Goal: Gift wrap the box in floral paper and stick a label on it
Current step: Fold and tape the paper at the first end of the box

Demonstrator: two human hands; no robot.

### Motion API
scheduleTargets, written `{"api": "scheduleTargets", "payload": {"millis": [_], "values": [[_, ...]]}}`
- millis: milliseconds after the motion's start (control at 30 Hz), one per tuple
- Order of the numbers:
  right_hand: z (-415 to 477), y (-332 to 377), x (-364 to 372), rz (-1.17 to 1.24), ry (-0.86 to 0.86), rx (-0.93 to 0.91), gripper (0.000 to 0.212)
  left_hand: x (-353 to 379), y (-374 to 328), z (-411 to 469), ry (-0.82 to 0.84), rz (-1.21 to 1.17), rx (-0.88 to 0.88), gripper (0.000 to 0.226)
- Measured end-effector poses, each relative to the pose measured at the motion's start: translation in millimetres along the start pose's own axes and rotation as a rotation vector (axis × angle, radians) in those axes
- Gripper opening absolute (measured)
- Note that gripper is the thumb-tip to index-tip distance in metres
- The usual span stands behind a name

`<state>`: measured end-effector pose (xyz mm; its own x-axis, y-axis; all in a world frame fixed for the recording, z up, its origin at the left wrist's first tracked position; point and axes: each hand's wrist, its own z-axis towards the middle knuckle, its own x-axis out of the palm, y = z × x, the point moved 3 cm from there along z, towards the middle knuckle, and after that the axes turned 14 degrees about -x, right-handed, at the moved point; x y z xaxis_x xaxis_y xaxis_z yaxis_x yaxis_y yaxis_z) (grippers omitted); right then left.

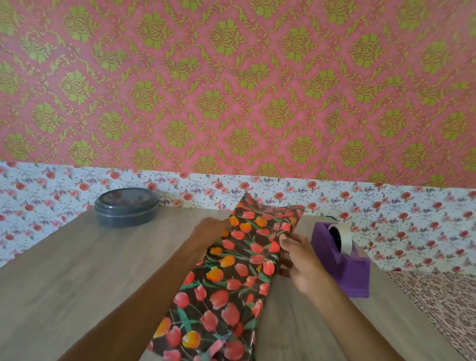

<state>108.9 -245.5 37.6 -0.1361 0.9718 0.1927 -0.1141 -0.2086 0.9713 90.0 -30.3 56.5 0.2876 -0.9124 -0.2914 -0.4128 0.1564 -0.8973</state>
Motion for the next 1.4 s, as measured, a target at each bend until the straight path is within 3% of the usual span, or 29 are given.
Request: {"api": "scheduleTargets", "payload": {"millis": [67,200,267,333,433,567,733,800,933,1033,1100,1200,1267,1400], "values": [[5,22,8,0.095,-0.019,-0.053,0.035,-12,-16,-6,0.011,-0.128,0.052,0.044],[17,79,29,0.232,0.006,-0.214,0.073,-25,-69,-26,0.011,-0.21,0.221,0.056],[21,103,41,0.164,0.034,-0.322,0.071,-28,-98,-38,-0.014,-0.21,0.336,0.057],[22,122,52,0.034,0.041,-0.465,0.065,-32,-119,-49,-0.033,-0.254,0.378,0.077],[15,139,61,-0.222,0.0,-0.673,0.075,-40,-138,-64,0.032,-0.359,0.399,0.1],[-4,132,72,-0.358,0.011,-0.896,0.079,-39,-142,-82,0.216,-0.413,0.482,0.084],[-21,106,75,-0.34,-0.098,-0.93,0.072,-33,-119,-90,0.276,-0.3,0.606,0.082],[-27,96,73,-0.309,-0.151,-0.92,0.066,-30,-101,-91,0.197,-0.205,0.75,0.086],[-28,78,69,-0.358,-0.187,-0.932,0.063,-37,-92,-111,-0.196,0.067,1.183,0.079],[-25,65,65,-0.361,-0.183,-0.915,0.065,-46,-107,-132,-0.521,0.47,1.382,0.083],[-25,62,64,-0.366,-0.165,-0.911,0.065,-52,-114,-143,-0.694,0.729,1.439,0.072],[-27,57,62,-0.38,-0.143,-0.919,0.063,-55,-120,-153,-0.787,0.969,1.496,0.043],[-27,53,60,-0.375,-0.135,-0.904,0.063,-60,-122,-156,-0.796,0.967,1.519,0.024],[-33,51,56,-0.295,-0.148,-0.902,0.059,-69,-110,-151,-0.798,0.954,1.495,0.016]]}}
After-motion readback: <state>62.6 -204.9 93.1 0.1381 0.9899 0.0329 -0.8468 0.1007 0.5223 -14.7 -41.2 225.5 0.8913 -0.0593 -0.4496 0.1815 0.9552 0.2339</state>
